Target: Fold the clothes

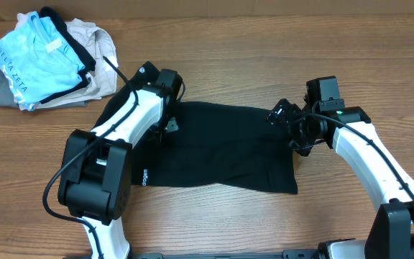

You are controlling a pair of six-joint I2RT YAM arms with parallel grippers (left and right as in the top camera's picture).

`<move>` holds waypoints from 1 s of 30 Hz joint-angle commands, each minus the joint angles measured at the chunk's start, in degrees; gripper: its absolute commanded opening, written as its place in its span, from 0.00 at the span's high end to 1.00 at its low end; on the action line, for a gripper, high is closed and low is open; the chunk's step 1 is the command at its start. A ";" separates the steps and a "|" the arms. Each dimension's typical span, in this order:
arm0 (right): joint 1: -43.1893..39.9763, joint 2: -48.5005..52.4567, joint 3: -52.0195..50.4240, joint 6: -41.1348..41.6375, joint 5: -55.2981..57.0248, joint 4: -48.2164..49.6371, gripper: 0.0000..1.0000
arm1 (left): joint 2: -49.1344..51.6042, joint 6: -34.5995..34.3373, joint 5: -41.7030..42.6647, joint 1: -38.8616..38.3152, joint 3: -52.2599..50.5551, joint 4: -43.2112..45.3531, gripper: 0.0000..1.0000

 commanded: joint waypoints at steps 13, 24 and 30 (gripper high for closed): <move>-0.07 -0.42 1.07 -0.44 1.64 -0.07 0.00 | 0.37 -0.09 -5.20 0.31 9.77 -2.29 0.57; -0.07 -0.42 1.07 -0.48 3.80 -0.63 0.00 | 0.39 2.86 -6.93 1.95 9.68 -7.80 0.00; -0.04 0.44 1.05 -0.46 7.48 0.92 0.12 | 0.39 2.86 -3.34 7.15 9.68 -13.03 0.00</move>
